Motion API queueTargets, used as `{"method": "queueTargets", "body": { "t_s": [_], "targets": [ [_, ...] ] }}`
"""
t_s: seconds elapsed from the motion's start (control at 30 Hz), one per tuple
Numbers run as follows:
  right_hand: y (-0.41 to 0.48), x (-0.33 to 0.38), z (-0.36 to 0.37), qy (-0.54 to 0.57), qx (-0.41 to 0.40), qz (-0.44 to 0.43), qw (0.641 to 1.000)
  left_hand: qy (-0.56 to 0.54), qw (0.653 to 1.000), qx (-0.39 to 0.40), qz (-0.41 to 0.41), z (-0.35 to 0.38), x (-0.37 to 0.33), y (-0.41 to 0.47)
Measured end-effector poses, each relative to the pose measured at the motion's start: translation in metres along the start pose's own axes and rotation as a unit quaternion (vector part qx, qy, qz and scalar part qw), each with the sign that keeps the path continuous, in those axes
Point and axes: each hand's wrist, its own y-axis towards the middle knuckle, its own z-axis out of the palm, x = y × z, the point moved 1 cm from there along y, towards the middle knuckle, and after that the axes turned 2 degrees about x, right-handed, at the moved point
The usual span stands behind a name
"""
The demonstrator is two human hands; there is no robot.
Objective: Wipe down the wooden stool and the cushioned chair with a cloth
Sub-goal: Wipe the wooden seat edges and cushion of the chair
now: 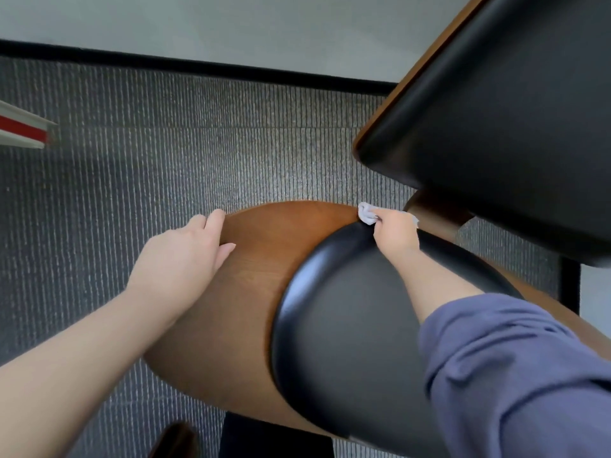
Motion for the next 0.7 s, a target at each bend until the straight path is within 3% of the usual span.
{"method": "queueTargets", "body": {
  "t_s": [0.07,0.13,0.3,0.43,0.57,0.7],
  "targets": [
    [-0.004,0.003,0.003,-0.023,0.030,-0.031,0.999,0.000,1.000,-0.009,0.002,0.001,0.001,0.000],
    [-0.012,-0.003,0.004,-0.020,0.011,-0.095,0.995,0.001,1.000,-0.019,0.005,0.002,0.001,0.000],
    [-0.001,-0.007,-0.002,-0.011,0.007,-0.035,0.999,0.003,0.999,-0.037,0.012,0.005,0.002,0.000],
    [-0.032,0.015,0.010,0.027,-0.021,-0.169,0.985,0.004,0.999,-0.041,0.008,0.003,0.003,-0.001],
    [-0.014,0.008,0.008,0.033,-0.050,-0.060,0.996,0.007,0.999,-0.046,0.009,0.004,0.003,-0.001],
    [-0.033,0.030,0.018,0.075,-0.047,-0.132,0.987,0.009,0.999,-0.050,0.004,0.005,0.003,-0.001]
  ]
}}
